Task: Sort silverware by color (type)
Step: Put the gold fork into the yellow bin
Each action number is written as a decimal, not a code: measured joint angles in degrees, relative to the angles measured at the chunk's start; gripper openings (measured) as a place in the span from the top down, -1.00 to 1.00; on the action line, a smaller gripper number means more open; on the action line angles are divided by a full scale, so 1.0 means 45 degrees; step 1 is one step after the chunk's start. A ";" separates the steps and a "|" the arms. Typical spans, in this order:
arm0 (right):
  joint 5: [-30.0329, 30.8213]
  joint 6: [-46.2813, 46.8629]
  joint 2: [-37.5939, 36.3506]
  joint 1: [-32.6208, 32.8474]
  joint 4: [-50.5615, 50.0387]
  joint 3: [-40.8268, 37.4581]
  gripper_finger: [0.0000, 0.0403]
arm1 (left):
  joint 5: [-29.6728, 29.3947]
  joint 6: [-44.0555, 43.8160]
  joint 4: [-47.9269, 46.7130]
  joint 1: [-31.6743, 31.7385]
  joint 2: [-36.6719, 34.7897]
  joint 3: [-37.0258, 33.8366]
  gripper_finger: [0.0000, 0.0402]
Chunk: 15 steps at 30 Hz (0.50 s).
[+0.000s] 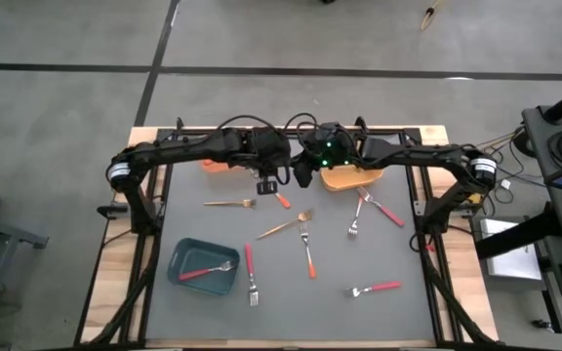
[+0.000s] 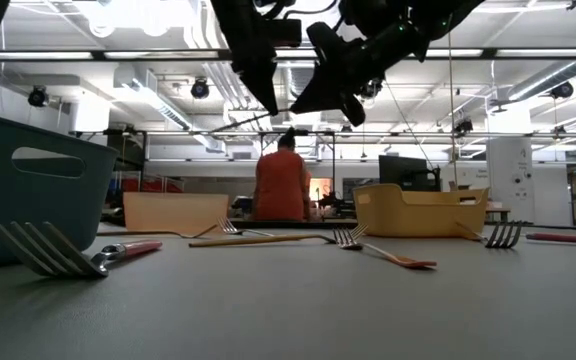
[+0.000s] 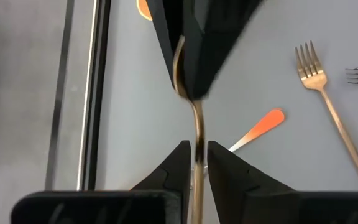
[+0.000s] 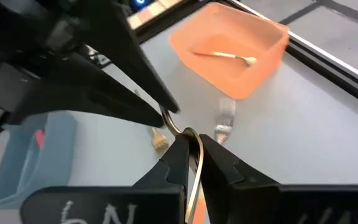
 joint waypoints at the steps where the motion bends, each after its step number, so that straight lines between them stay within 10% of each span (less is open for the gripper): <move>1: 0.0000 0.0000 -0.0059 -0.0107 -0.0242 0.0000 0.93 | -0.0002 0.0124 -0.0006 0.0007 0.0000 0.0000 0.81; 15: -0.1446 0.1452 -0.3026 -0.3423 -0.6980 -0.0330 0.94 | -0.1051 0.0475 0.1351 -0.0003 -0.1330 -0.1040 0.69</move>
